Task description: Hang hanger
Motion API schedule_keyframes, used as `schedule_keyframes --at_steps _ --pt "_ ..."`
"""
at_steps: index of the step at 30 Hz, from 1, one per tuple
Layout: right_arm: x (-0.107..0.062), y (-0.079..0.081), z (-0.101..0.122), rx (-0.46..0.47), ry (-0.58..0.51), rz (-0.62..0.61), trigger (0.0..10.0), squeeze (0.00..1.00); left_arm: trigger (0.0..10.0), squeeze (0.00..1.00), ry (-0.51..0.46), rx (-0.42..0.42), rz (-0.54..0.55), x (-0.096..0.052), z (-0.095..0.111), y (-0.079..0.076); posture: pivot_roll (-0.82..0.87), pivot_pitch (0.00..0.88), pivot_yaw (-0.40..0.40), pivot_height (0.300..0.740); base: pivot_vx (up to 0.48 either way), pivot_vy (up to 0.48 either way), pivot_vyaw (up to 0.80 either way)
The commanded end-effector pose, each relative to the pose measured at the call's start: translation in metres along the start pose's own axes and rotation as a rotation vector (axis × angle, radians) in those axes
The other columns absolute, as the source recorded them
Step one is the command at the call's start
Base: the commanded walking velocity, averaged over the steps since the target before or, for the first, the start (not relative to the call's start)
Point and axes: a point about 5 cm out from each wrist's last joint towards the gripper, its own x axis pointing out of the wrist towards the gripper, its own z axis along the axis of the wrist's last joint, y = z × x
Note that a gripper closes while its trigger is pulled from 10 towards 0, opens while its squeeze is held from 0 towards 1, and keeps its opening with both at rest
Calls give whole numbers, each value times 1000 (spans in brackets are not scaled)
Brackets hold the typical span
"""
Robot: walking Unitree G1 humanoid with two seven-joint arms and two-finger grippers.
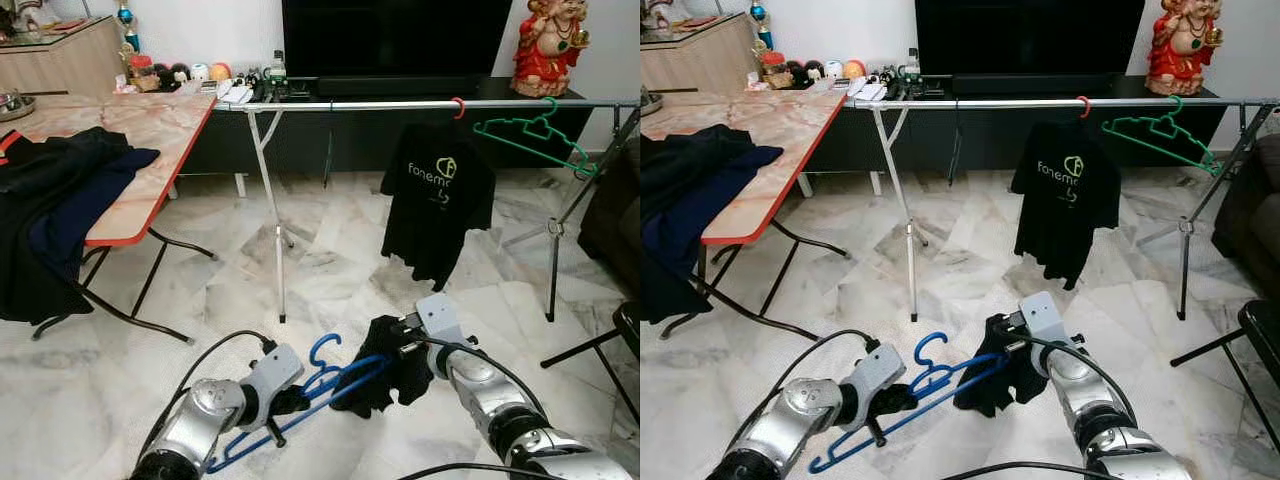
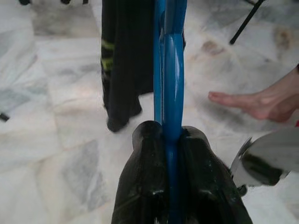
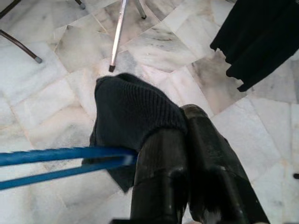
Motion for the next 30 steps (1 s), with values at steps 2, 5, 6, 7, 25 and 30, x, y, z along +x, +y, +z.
schedule_keyframes --at_steps 2,5,6,7,25,30 --pt "0 1 0 33 -3 -1 10000 0 10000 0 -53 -24 -4 -2 7 0 99 12 -9 740 0 0 0" --pt "0 4 -3 52 1 -2 10000 0 10000 0 -52 -3 29 -3 9 3 101 11 -9 740 0 0 0" --pt "0 5 -5 62 6 -3 10000 0 10000 0 -44 2 80 -4 10 8 102 7 -7 740 0 0 0" --pt "0 5 -5 62 6 -3 10000 0 10000 0 -44 2 80 -4 10 8 102 7 -7 740 0 0 0" --pt "-3 -3 -16 96 37 -63 10000 0 10000 0 28 37 159 -11 1 15 105 0 -6 740 0 0 0" --pt "-1 5 -9 115 21 1 10000 0 10000 0 -43 -4 79 -4 11 3 108 9 -6 740 0 0 0"
